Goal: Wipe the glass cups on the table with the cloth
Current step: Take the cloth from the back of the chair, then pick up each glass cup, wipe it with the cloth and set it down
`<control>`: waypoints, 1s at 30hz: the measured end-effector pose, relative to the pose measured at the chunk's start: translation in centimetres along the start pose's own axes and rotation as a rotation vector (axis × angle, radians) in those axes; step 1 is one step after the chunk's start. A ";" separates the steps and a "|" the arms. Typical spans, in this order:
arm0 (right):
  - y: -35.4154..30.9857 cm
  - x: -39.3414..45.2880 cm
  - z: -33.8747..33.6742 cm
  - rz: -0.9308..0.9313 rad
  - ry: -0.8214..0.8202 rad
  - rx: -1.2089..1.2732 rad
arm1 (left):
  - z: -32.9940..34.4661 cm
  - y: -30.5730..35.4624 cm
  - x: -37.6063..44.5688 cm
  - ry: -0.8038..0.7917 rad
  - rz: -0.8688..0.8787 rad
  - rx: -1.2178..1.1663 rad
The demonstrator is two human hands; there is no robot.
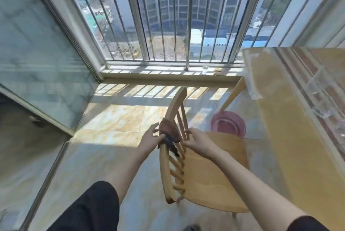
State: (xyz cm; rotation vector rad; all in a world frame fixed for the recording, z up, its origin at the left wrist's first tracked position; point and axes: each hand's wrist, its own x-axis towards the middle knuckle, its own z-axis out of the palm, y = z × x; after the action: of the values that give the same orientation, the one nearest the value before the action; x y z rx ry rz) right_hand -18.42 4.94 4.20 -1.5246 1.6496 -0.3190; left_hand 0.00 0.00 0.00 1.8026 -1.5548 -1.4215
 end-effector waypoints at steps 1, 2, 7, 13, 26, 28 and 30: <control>0.3 -0.2 -0.2 0.023 0.013 0.005 | 0.1 0.2 0.2 0.024 0.023 0.006; 0.7 -0.5 -0.4 0.040 0.029 0.011 | 0.0 0.4 0.3 0.098 0.043 0.053; 2.5 -1.8 -2.0 0.086 0.091 0.046 | -0.7 5.4 0.1 0.234 0.302 0.314; 3.9 -4.9 -5.8 0.006 0.276 0.333 | 1.9 16.5 -1.2 -0.082 0.664 0.354; 12.0 -19.1 -11.8 0.135 0.880 0.839 | 22.5 26.1 -8.2 -0.413 0.858 0.211; 14.6 -22.3 -12.4 0.171 0.942 0.929 | 25.9 26.3 -9.2 -0.456 0.893 0.252; 17.3 -25.4 -12.6 0.180 1.015 1.016 | 29.4 26.1 -10.1 -0.513 0.884 0.317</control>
State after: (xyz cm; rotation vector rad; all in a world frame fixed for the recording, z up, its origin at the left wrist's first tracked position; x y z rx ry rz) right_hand -41.89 27.56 10.27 -0.3881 1.8033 -1.7214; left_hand -37.32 9.97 12.65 0.6422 -2.4991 -1.2415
